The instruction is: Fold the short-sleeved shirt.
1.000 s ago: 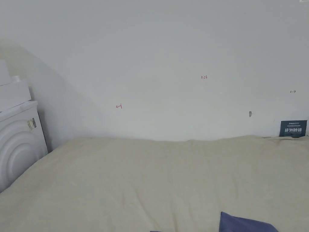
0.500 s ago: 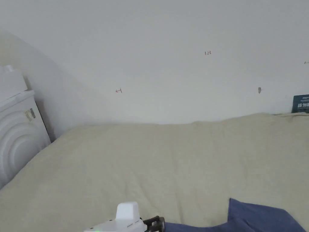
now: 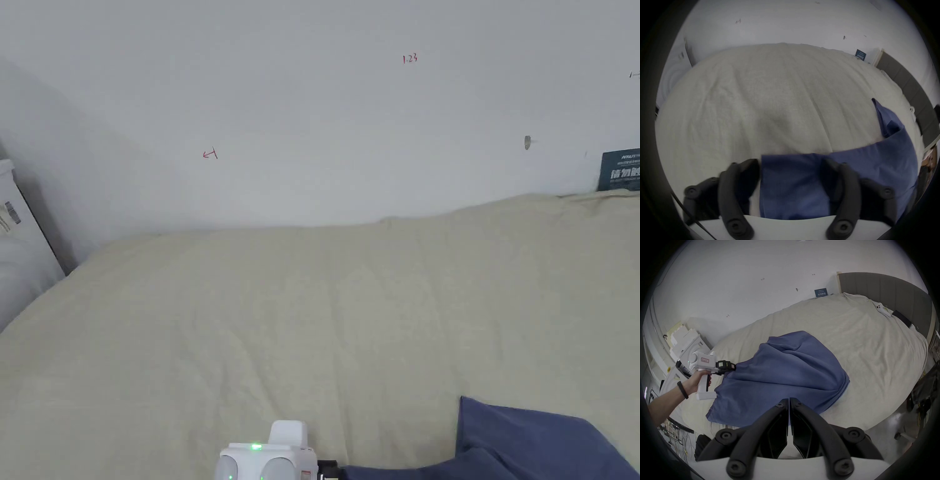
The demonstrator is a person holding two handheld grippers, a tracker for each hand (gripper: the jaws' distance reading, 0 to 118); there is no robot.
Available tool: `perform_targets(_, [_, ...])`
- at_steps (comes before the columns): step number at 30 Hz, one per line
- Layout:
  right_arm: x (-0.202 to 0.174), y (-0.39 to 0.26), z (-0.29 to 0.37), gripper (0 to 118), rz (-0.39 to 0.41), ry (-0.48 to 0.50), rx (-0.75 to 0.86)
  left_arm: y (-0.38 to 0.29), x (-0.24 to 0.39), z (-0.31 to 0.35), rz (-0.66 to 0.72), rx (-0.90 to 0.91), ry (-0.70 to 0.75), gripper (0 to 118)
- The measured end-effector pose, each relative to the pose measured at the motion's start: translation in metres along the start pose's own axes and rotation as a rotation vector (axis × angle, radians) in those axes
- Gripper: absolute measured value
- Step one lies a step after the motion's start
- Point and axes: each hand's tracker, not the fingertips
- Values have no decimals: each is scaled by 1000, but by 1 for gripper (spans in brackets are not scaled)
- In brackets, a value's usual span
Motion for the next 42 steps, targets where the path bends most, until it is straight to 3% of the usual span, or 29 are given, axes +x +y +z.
perform_targets(3, [4, 0, -6, 2, -12, 14, -5, -9, 7, 8, -53, 62, -4, 33])
perform_targets(5, [5, 3, -8, 3, -3, 11, -4, -14, 8, 10, -17, 70, -7, 22])
perform_targets(7, [5, 15, -9, 6, 58, 13, 11, -20, 14, 11, -35, 82, 5, 13])
perform_targets(8, [5, 25, -10, 13, 109, -7, 30, -20, 17, 11, -95, 101, 9, 13])
perform_targets(9, [5, 35, -13, 33, 156, -18, 45, -23, 22, 10, -137, 78, 5, 12])
perform_targets(12, [11, 86, -38, 77, 259, -43, 39, -23, 25, 6, -222, 44, 33, 12])
perform_targets(14, [17, 129, -68, 81, 302, -12, 31, -20, 22, 2, -189, 36, 24, 12])
perform_targets(21, [36, 240, -223, 81, 363, -66, -164, -14, 15, -2, -129, 9, 1, 12])
perform_targets(26, [49, 240, -306, 79, 413, -165, -343, -13, 7, -2, -62, -7, -34, 12])
perform_targets(27, [51, 235, -311, 71, 412, -162, -343, -12, 7, -4, -64, -7, -36, 12])
perform_targets(29, [49, 224, -306, 63, 401, -124, -296, -11, 6, -4, -65, -10, -37, 12])
perform_targets(32, [42, 220, -289, 4, 379, -47, -263, -11, 8, -4, -84, -7, -33, 12])
perform_targets(35, [35, 218, -284, 4, 409, -85, -244, -15, 6, 0, -66, 14, -32, 12])
perform_targets(38, [33, 224, -254, 4, 315, -37, -173, -17, -6, 20, 36, 79, -77, 9])
perform_targets(42, [25, 239, -168, 4, 281, 48, -13, -25, -24, 100, 88, 260, -175, 6])
